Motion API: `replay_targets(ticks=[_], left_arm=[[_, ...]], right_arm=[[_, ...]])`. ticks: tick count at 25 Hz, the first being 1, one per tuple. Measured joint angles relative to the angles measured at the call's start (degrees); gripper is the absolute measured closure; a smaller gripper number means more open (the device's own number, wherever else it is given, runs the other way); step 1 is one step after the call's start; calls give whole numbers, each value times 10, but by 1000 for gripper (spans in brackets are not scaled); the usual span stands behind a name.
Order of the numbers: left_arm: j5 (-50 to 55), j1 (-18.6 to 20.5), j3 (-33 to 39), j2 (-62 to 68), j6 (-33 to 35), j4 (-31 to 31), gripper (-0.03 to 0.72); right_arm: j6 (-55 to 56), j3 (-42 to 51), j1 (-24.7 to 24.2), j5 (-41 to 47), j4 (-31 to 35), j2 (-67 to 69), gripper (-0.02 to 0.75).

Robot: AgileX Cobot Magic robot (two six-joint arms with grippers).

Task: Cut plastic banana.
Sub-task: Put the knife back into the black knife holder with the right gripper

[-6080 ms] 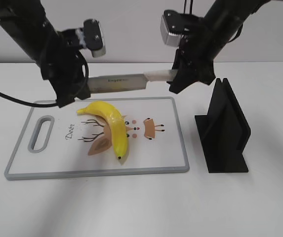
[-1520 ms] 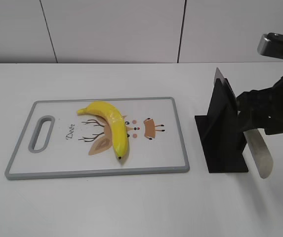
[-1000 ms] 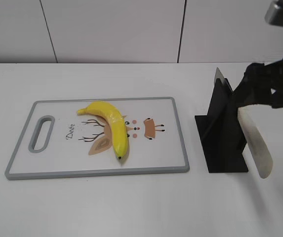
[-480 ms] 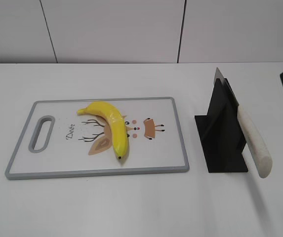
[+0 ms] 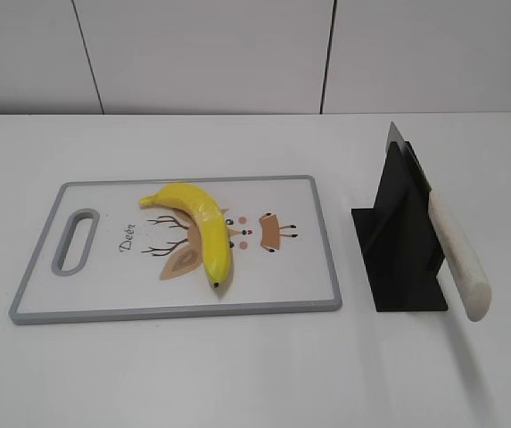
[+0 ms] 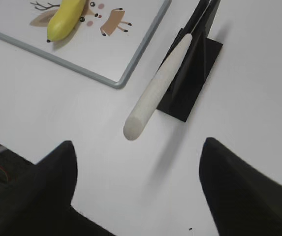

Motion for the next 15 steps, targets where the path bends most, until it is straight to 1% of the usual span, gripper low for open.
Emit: replay_targets(ticks=[8,12,15], left_arm=[[0,0,0,0,0,0,167],[-1,0,0,0,0,0,167],[-1,0,0,0,0,0,167]], right_arm=[[-9,74,0,31,-1,-144,148],[-9,77,0,34,-1,-190,148],[-9,83,0,62,0,-209,148]])
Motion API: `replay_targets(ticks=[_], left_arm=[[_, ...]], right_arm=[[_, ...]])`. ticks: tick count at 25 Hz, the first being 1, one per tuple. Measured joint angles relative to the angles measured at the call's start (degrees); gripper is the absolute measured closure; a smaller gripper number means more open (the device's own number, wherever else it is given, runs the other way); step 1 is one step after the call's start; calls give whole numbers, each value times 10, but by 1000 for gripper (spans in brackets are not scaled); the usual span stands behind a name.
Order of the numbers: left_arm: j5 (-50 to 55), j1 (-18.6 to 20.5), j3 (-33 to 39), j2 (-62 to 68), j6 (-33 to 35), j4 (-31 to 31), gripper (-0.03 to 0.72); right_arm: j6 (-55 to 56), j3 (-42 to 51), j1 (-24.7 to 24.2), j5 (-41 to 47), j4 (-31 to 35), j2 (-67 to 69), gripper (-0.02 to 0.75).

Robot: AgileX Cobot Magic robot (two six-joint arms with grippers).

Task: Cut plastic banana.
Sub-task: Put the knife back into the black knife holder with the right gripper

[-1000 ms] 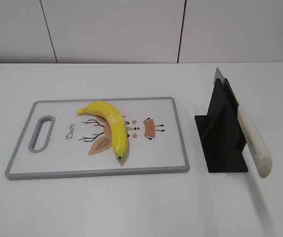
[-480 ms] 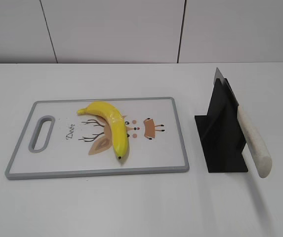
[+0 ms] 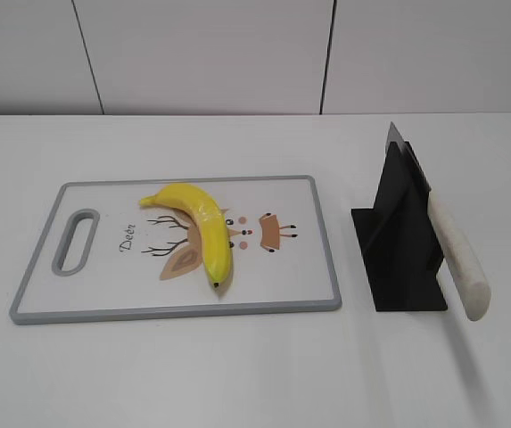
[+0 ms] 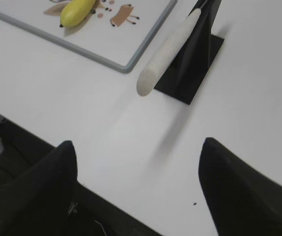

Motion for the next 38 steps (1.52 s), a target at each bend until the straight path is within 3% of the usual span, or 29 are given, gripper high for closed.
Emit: replay_targets(ticks=[17,24,38], left_arm=[[0,0,0,0,0,0,178],[-1,1,0,0,0,0,179],[-1,1,0,0,0,0,180]], right_arm=[[8,8,0,19,2,-160,148],[9,8,-4,19,12,-165,149],[9,8,-150,19,22,-165,149]])
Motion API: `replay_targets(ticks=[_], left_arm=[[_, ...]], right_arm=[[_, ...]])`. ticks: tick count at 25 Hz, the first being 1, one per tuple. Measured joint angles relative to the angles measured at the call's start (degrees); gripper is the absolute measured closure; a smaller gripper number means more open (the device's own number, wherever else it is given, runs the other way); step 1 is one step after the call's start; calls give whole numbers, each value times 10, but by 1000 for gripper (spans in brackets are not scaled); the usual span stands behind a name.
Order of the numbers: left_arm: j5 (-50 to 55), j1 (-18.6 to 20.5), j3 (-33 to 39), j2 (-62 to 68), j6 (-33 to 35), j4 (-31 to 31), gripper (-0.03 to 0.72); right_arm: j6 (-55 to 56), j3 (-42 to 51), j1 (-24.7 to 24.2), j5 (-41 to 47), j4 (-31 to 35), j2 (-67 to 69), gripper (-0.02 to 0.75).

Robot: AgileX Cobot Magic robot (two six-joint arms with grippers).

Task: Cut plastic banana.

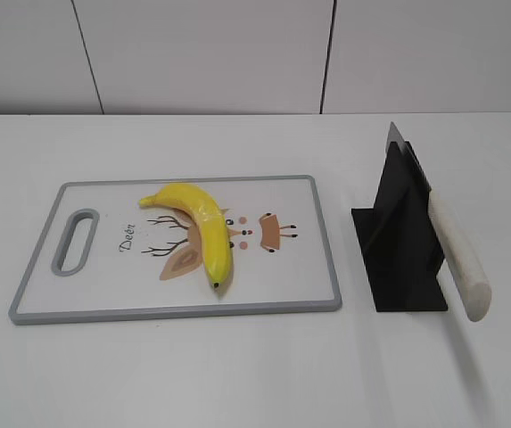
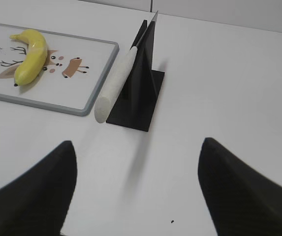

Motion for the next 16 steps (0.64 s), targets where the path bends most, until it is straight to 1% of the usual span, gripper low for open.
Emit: replay_targets(ticks=[16], left_arm=[[1,0,0,0,0,0,182]], right_arm=[[1,0,-2,0,4,0,152]])
